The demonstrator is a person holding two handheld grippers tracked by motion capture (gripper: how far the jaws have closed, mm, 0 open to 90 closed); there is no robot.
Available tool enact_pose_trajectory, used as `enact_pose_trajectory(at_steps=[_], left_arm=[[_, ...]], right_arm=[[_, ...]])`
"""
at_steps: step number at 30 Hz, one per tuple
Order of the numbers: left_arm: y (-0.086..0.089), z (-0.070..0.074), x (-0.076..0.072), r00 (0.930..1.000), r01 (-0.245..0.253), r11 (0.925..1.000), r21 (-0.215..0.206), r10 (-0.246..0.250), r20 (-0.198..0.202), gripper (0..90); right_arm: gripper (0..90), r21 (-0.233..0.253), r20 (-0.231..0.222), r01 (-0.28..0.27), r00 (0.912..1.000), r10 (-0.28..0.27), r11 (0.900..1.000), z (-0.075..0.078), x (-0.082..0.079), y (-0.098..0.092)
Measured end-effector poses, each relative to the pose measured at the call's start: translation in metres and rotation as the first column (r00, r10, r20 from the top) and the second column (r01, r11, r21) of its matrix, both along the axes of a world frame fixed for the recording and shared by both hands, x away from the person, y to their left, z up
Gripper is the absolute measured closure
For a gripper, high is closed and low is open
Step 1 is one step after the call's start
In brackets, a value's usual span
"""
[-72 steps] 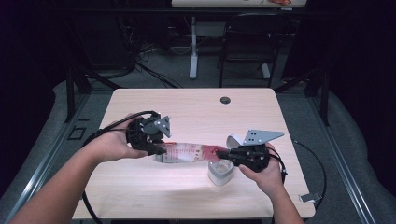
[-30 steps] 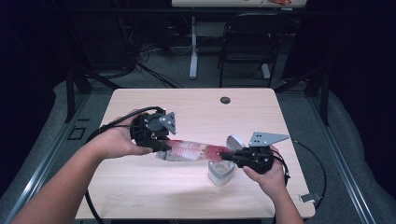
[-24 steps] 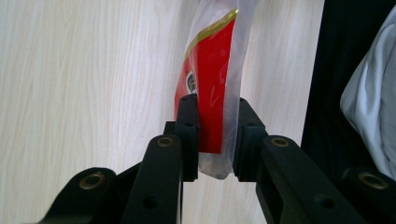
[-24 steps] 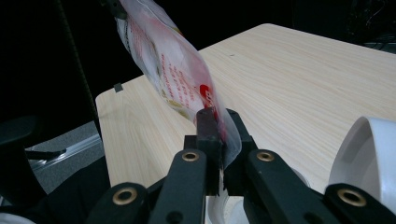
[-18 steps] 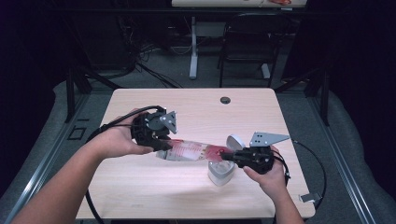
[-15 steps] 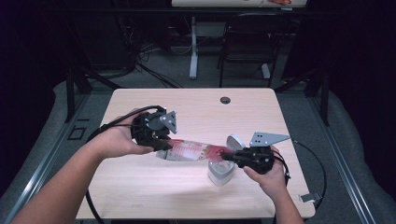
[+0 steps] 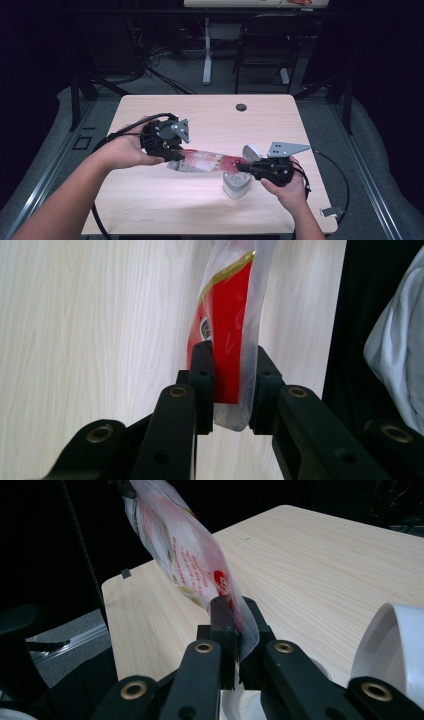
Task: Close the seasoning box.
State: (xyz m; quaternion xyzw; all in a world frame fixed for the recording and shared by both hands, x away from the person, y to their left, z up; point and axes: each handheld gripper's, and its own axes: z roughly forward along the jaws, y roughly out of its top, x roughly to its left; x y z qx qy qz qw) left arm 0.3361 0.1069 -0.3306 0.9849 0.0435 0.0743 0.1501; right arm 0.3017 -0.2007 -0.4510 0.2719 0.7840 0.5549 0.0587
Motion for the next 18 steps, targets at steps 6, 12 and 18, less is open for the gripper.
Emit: enact_pose_trajectory(at_steps=[6, 12, 18], left_arm=[[-0.0007, 0.0005, 0.0001, 1.0000, 0.001, 1.0000, 0.001, -0.001, -0.001, 77.2], [-0.0022, 0.0020, 0.0000, 1.0000, 0.005, 1.0000, 0.005, -0.005, 0.000, 77.4], [-0.0041, 0.0031, -0.0004, 1.0000, 0.008, 0.9999, 0.007, -0.008, 0.002, 77.7]], right_arm=[[88.1, -0.005, 0.003, 0.002, 1.0000, -0.002, 1.000, 0.0002, -0.0004, 0.0000], [87.7, -0.011, 0.007, 0.011, 0.9999, -0.010, 1.000, 0.0003, -0.0013, -0.0004], [87.6, -0.007, 0.004, 0.019, 0.9998, -0.019, 1.000, -0.0001, -0.0022, -0.0003]])
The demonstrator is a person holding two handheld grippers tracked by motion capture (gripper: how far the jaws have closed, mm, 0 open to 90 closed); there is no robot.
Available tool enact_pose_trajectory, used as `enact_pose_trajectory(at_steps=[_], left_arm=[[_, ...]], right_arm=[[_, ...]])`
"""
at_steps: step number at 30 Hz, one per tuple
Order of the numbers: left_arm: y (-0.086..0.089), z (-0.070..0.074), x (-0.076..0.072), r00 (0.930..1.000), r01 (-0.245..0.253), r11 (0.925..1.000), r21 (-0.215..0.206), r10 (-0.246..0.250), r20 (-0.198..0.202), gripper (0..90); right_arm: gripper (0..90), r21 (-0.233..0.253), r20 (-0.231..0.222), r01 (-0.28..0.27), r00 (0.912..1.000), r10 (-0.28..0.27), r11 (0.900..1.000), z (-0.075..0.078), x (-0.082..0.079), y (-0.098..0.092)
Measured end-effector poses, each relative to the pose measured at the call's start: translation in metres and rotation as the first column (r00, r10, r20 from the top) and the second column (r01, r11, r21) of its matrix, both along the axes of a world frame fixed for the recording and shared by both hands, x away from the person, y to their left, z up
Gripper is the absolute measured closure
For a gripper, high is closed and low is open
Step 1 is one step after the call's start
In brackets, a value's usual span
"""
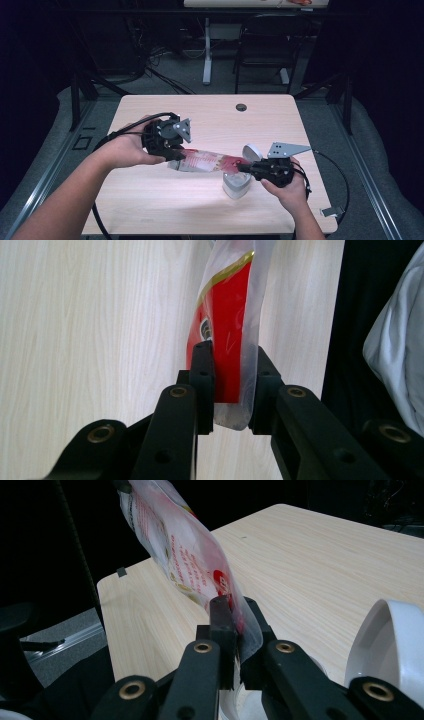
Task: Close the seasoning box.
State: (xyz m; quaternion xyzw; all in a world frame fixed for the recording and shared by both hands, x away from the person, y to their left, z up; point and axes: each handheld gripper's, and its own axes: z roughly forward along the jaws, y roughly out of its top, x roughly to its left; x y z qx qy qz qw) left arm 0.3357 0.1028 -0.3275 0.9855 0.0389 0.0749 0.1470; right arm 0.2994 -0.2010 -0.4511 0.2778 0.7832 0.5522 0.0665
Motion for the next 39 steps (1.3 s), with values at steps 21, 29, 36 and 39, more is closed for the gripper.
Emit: enact_pose_trajectory(at_steps=[21, 29, 36, 39], left_arm=[[-0.0049, 0.0036, -0.0003, 0.9999, 0.016, 0.9998, 0.014, -0.016, 0.000, 79.6], [-0.0064, 0.0044, -0.0008, 0.9999, 0.016, 0.9997, 0.017, -0.016, 0.003, 80.5], [-0.0073, 0.0051, -0.0006, 0.9998, 0.020, 0.9997, 0.015, -0.020, 0.005, 80.8], [-0.0074, 0.0052, -0.0007, 0.9998, 0.020, 0.9997, 0.015, -0.020, 0.006, 80.8]], right_arm=[[86.7, 0.002, -0.009, 0.004, 1.0000, -0.004, 1.000, -0.0006, 0.0005, -0.0023], [86.6, -0.003, -0.010, 0.004, 0.9999, -0.004, 1.000, -0.0006, 0.0004, -0.0031], [86.6, -0.002, -0.011, 0.005, 0.9999, -0.005, 1.000, -0.0008, 0.0002, -0.0034], [86.6, -0.001, -0.011, 0.006, 0.9999, -0.006, 1.000, -0.0010, 0.0002, -0.0035]])
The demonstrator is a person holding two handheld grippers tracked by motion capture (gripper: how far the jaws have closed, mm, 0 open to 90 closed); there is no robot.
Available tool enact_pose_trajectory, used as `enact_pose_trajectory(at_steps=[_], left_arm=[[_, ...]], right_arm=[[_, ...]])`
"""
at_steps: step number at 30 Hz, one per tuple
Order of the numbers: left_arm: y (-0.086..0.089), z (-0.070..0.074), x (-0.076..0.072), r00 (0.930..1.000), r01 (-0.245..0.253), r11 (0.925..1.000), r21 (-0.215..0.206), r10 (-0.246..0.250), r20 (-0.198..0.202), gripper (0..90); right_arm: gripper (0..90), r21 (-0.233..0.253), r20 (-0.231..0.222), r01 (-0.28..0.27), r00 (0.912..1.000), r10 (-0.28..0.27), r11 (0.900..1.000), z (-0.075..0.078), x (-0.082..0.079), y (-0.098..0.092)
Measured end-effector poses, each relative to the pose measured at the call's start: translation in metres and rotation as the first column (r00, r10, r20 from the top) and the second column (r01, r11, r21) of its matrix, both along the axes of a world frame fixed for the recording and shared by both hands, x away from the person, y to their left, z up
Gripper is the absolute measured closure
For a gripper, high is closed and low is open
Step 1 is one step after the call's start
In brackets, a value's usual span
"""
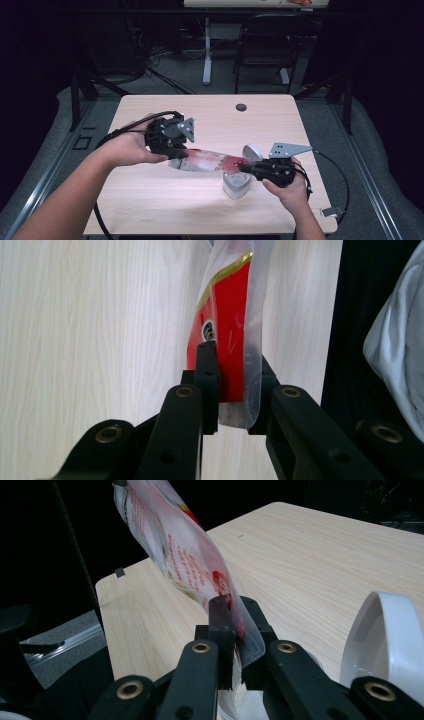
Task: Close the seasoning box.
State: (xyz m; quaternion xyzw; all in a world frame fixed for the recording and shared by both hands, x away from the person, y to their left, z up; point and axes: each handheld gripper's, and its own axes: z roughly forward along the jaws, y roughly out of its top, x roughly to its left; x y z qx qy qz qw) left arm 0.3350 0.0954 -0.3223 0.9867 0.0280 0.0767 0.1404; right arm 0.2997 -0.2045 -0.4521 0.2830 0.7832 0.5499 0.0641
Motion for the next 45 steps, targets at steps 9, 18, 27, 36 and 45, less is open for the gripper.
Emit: enact_pose_trajectory(at_steps=[9, 18, 27, 36, 45], left_arm=[[-0.0003, 0.0003, -0.0001, 1.0000, -0.001, 1.0000, 0.005, 0.001, 0.003, 81.0], [-0.0012, 0.0007, 0.0000, 1.0000, 0.003, 1.0000, 0.007, -0.003, 0.006, 81.1], [-0.0023, 0.0017, 0.0005, 0.9999, 0.011, 0.9999, 0.011, -0.011, 0.008, 81.1], [-0.0044, 0.0027, -0.0005, 0.9999, 0.009, 0.9998, 0.015, -0.009, 0.012, 80.9], [-0.0052, 0.0033, -0.0004, 0.9998, 0.012, 0.9997, 0.020, -0.012, 0.015, 80.9]], right_arm=[[86.8, 0.005, -0.002, -0.003, 1.0000, 0.003, 1.000, -0.0004, 0.0000, -0.0002], [86.7, 0.006, -0.001, -0.003, 1.0000, 0.003, 1.000, -0.0010, -0.0004, -0.0006], [86.4, 0.006, 0.000, -0.002, 1.0000, 0.002, 1.000, -0.0013, -0.0003, -0.0011], [86.3, 0.006, -0.001, 0.000, 1.0000, 0.000, 1.000, -0.0015, -0.0004, -0.0015], [86.2, 0.007, -0.001, 0.002, 1.0000, -0.002, 1.000, -0.0018, -0.0004, -0.0016]])
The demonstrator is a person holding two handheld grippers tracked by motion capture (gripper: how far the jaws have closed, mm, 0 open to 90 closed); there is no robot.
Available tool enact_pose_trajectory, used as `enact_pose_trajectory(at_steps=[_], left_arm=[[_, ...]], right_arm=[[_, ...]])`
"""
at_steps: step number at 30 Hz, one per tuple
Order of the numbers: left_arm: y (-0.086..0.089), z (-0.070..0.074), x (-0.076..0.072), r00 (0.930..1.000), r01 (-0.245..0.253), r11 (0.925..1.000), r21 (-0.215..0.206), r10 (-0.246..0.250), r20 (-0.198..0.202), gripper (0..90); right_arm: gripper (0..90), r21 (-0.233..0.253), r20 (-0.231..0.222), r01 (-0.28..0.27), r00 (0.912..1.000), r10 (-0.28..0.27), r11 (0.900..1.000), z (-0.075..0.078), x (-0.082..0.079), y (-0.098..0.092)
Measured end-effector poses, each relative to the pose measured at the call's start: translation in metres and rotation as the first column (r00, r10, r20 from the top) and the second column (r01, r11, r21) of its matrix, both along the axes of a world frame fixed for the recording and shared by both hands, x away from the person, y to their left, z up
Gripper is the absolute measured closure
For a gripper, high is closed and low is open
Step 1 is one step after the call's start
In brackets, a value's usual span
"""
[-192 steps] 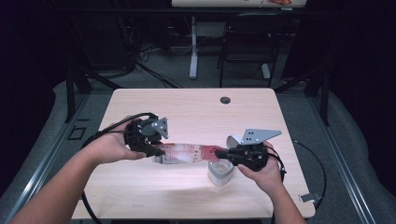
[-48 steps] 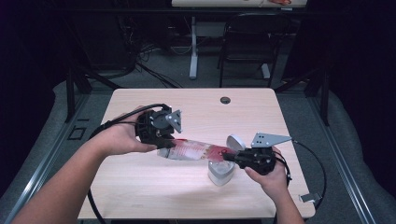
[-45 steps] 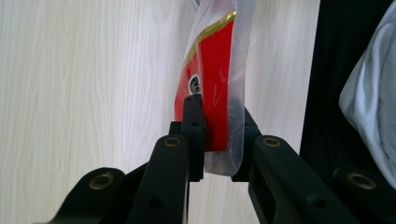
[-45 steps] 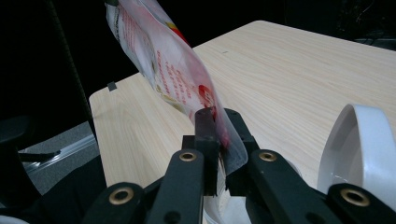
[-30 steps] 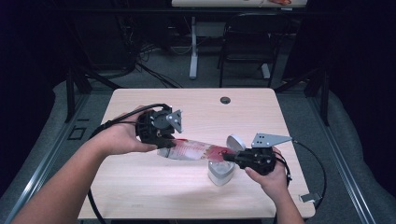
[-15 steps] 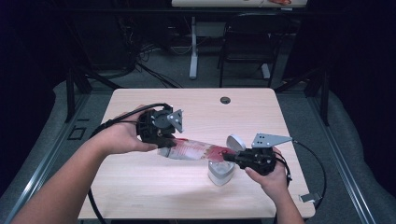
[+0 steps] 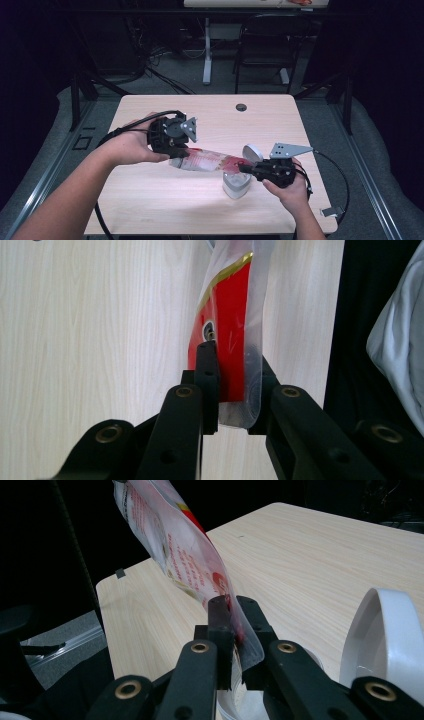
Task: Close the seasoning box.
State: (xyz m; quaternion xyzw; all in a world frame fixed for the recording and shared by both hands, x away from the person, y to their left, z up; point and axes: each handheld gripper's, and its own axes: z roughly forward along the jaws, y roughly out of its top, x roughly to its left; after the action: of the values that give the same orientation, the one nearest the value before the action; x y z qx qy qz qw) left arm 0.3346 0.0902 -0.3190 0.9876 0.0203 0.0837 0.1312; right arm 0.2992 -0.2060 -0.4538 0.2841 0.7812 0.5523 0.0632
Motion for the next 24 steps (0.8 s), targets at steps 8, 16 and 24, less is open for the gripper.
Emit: enact_pose_trajectory(at_steps=[8, 16, 24], left_arm=[[-0.0010, 0.0004, -0.0004, 1.0000, 0.000, 1.0000, 0.001, 0.000, -0.001, 80.9], [-0.0018, 0.0009, -0.0005, 1.0000, 0.004, 1.0000, 0.002, -0.004, 0.001, 80.9], [-0.0030, 0.0018, -0.0007, 1.0000, 0.004, 0.9999, 0.009, -0.004, 0.005, 80.9]], right_arm=[[86.1, -0.002, 0.001, 0.002, 1.0000, -0.002, 1.000, -0.0001, 0.0000, -0.0002], [85.7, 0.001, -0.001, 0.002, 1.0000, -0.002, 1.000, -0.0005, 0.0001, -0.0005], [85.6, 0.001, -0.001, 0.002, 1.0000, -0.002, 1.000, -0.0009, 0.0003, -0.0004]])
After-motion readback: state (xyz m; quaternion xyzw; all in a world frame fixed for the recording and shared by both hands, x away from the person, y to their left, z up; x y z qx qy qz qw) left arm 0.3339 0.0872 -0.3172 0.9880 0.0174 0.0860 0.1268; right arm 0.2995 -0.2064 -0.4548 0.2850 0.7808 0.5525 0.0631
